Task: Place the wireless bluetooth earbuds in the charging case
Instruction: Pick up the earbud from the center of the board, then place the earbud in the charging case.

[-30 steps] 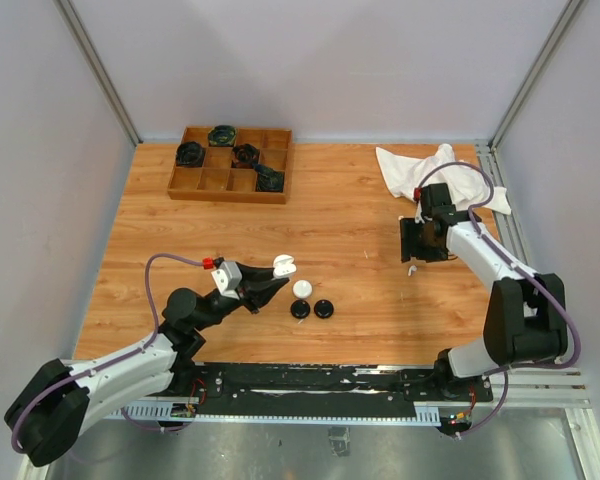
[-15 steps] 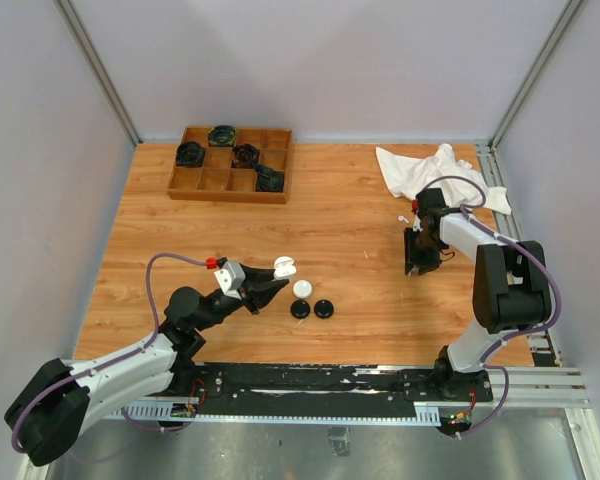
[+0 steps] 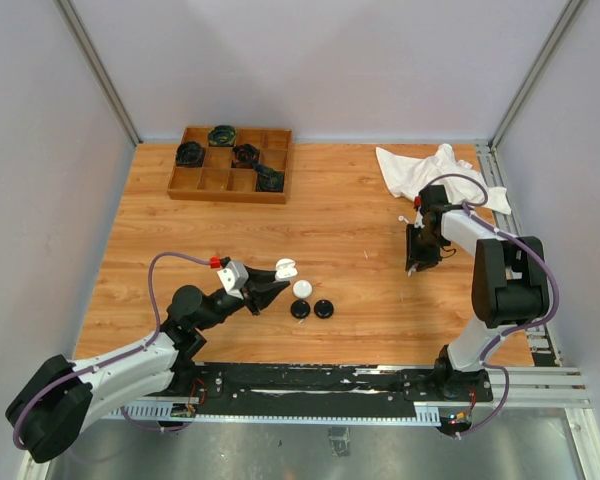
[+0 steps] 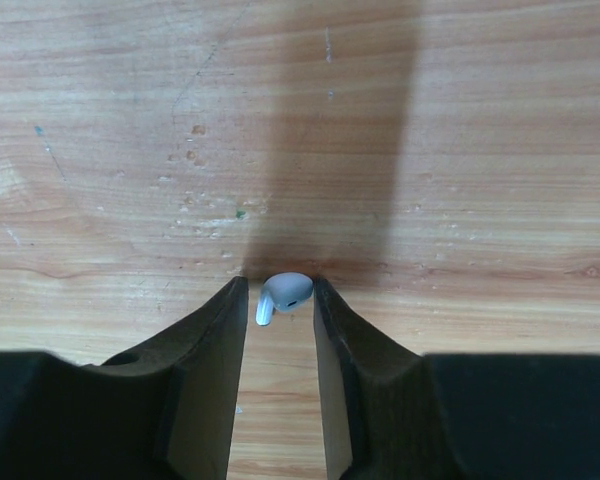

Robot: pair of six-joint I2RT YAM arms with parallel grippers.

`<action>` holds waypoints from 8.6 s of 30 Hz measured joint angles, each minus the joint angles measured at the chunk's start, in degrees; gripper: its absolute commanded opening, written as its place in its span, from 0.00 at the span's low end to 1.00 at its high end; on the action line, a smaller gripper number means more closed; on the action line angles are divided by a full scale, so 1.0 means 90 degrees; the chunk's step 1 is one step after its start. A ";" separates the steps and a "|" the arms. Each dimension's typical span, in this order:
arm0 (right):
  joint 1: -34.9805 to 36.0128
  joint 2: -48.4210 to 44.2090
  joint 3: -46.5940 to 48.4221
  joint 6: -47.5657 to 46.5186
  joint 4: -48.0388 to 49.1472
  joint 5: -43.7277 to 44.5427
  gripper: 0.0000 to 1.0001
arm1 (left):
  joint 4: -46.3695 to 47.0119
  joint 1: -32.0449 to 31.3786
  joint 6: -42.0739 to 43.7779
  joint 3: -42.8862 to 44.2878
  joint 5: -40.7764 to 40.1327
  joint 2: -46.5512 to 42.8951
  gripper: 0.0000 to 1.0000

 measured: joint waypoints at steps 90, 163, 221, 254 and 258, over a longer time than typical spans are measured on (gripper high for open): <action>0.5656 -0.4206 -0.1603 -0.1005 0.6217 -0.2055 0.19 | 0.3548 0.0000 -0.0515 0.0148 0.0891 0.1503 0.00; 0.5659 -0.2868 0.1872 0.1338 0.0335 -0.0736 0.50 | 0.2103 0.0000 0.0617 0.0245 0.0136 0.0996 0.00; 0.5782 -0.2322 0.2392 -0.1103 -0.0432 -0.1734 0.11 | 0.1426 0.0036 0.0121 0.0656 0.2013 0.0962 0.00; 0.5753 -0.1970 0.3281 -0.4422 -0.1562 -0.2992 0.46 | 0.1469 0.0032 -0.0534 0.1358 0.3354 0.1855 0.00; 0.5501 -0.2101 0.3286 -0.4228 -0.1540 -0.2720 0.52 | 0.1338 0.0153 -0.0432 0.1358 0.2795 0.1977 0.00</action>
